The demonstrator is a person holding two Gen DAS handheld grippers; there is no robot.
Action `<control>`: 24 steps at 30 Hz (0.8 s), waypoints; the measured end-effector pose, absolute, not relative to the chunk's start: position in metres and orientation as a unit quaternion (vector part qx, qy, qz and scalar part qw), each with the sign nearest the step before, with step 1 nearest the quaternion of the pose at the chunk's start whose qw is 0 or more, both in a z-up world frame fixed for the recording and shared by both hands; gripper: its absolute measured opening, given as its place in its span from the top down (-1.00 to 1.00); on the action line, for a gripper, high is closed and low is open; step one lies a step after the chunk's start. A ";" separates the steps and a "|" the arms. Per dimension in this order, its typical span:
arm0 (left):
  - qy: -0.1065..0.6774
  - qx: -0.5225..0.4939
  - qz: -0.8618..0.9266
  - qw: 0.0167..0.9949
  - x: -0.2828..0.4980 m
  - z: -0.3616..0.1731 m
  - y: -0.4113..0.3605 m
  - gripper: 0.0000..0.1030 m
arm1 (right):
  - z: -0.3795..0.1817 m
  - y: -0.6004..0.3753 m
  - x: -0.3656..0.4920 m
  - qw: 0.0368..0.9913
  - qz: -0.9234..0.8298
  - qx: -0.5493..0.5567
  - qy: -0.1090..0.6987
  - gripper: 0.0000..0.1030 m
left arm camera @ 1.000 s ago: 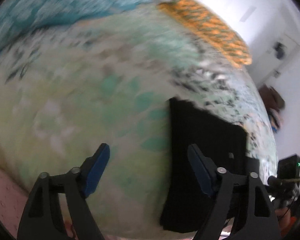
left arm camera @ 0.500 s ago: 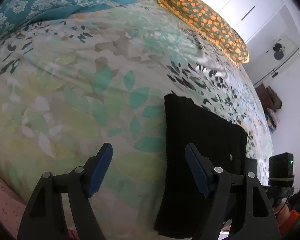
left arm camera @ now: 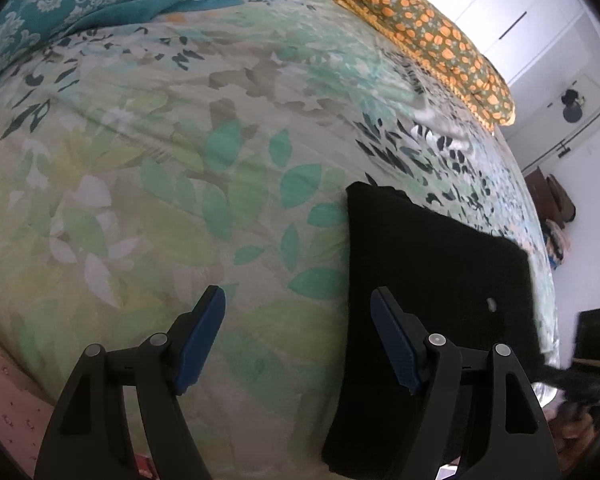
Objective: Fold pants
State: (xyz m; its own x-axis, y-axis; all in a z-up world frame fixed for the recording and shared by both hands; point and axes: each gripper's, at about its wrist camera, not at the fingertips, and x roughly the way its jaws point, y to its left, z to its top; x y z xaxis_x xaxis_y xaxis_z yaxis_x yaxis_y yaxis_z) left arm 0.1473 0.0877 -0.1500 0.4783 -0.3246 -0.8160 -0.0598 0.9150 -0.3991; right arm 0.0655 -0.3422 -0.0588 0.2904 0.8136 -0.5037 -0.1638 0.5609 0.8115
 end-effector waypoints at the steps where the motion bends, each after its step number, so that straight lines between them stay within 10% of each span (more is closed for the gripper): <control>1: 0.504 -0.191 -0.078 0.839 0.147 -0.150 0.088 -0.49 | -0.047 -0.346 0.062 0.738 0.336 0.333 0.482 0.68; 11: 0.499 -0.177 -0.094 0.843 0.147 -0.144 0.079 -0.49 | 0.028 -0.422 0.003 0.780 0.305 0.332 0.434 0.70; 24: 0.490 -0.056 -0.150 0.857 0.133 -0.123 0.013 -0.51 | -0.060 -0.463 -0.002 0.762 0.083 0.137 0.628 0.49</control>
State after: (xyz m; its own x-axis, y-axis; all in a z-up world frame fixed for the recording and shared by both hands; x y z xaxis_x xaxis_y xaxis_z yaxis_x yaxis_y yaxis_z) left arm 0.1326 0.0127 -0.1227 0.4752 -0.3125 -0.8225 0.2018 0.9486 -0.2438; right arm -0.0023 -0.4630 -0.0599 0.1982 0.2991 -0.9334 0.0460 0.9484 0.3137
